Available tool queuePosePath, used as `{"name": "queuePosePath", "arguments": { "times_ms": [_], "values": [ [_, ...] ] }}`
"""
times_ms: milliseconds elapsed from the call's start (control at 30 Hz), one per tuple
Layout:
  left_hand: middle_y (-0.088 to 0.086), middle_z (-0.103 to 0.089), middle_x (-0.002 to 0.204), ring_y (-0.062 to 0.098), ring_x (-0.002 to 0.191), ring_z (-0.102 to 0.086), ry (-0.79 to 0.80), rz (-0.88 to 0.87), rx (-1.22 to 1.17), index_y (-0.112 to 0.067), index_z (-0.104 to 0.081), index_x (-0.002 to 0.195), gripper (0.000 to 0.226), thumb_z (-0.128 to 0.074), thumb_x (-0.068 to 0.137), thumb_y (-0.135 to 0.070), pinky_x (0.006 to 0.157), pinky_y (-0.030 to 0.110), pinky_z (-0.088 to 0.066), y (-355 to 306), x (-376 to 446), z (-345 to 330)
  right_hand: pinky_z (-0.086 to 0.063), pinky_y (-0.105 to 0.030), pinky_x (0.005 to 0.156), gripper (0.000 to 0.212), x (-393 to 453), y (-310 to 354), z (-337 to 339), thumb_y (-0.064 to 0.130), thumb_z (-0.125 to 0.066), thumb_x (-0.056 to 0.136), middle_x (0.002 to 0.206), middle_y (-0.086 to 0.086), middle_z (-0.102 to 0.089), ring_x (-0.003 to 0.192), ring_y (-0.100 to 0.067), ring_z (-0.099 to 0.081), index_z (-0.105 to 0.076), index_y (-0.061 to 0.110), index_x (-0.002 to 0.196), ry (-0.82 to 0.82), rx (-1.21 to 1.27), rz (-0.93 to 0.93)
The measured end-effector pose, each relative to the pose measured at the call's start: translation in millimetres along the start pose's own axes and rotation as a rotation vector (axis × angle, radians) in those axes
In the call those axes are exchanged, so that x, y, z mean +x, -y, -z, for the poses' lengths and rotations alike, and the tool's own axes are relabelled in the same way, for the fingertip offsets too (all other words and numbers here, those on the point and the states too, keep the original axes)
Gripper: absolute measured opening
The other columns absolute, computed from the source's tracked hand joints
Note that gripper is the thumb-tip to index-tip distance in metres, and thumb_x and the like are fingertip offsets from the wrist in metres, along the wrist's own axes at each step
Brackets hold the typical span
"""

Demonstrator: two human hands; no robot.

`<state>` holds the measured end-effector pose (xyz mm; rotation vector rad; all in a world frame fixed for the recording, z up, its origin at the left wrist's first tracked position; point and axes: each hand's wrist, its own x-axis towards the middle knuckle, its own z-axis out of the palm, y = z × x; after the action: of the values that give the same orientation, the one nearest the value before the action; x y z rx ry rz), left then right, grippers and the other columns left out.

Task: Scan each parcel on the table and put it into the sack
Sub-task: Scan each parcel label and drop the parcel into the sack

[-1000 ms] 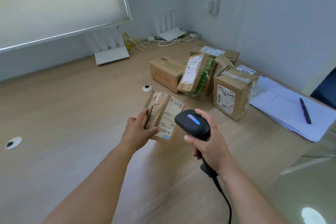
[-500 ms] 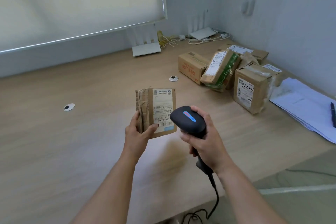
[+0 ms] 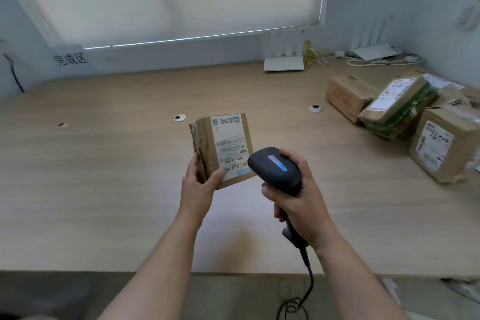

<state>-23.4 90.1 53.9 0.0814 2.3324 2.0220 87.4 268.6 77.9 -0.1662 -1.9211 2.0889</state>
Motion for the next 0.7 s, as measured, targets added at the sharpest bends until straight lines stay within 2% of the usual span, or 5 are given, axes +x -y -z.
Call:
{"name": "queuePosePath", "arguments": {
  "times_ms": [200, 333, 500, 600, 700],
  "values": [
    [-0.001, -0.057, 0.13, 0.018, 0.117, -0.057, -0.065, -0.017, -0.06, -0.041, -0.037, 0.136, 0.064, -0.072, 0.083, -0.033, 0.095, 0.034, -0.05, 7, 0, 48, -0.045, -0.032, 0.049, 0.07, 0, 4, -45, -0.004, -0.071, 0.083, 0.11, 0.008, -0.063, 0.05, -0.024, -0.049, -0.05, 0.048, 0.124, 0.089, -0.037, 0.016],
    [0.001, -0.06, 0.125, 0.02, 0.111, -0.061, -0.086, -0.022, -0.14, -0.04, -0.036, 0.136, 0.06, -0.067, 0.087, -0.021, 0.073, 0.024, -0.056, 10, 3, 88, -0.045, -0.032, 0.049, 0.07, 2, 5, -84, -0.004, -0.071, 0.083, 0.109, 0.008, -0.063, 0.05, -0.026, -0.049, -0.05, 0.049, 0.123, 0.111, -0.043, 0.033],
    [0.002, -0.057, 0.129, 0.024, 0.116, -0.058, -0.13, 0.014, -0.17, -0.052, -0.04, 0.125, 0.065, -0.073, 0.079, -0.022, 0.094, 0.043, -0.053, 19, 9, 162, -0.045, -0.032, 0.048, 0.07, -1, 5, -154, -0.006, -0.071, 0.083, 0.11, 0.006, -0.064, 0.048, -0.026, -0.05, -0.051, 0.049, 0.121, 0.177, -0.022, 0.038],
    [0.006, -0.049, 0.134, 0.025, 0.117, -0.056, -0.169, 0.036, -0.117, -0.063, -0.038, 0.122, 0.076, -0.071, 0.064, -0.027, 0.091, 0.045, -0.054, 24, 12, 209, -0.044, -0.032, 0.046, 0.069, -4, 6, -201, -0.008, -0.069, 0.083, 0.105, 0.005, -0.067, 0.046, -0.026, -0.05, -0.054, 0.049, 0.118, 0.24, 0.023, 0.033],
    [0.008, -0.047, 0.134, 0.026, 0.117, -0.055, -0.191, 0.034, -0.101, -0.072, -0.035, 0.118, 0.082, -0.067, 0.062, -0.021, 0.09, 0.045, -0.055, 30, 18, 251, -0.043, -0.033, 0.043, 0.067, -8, 8, -242, -0.011, -0.068, 0.082, 0.102, -0.004, -0.069, 0.044, -0.028, -0.049, -0.055, 0.044, 0.12, 0.286, 0.108, 0.008]
  ]
}}
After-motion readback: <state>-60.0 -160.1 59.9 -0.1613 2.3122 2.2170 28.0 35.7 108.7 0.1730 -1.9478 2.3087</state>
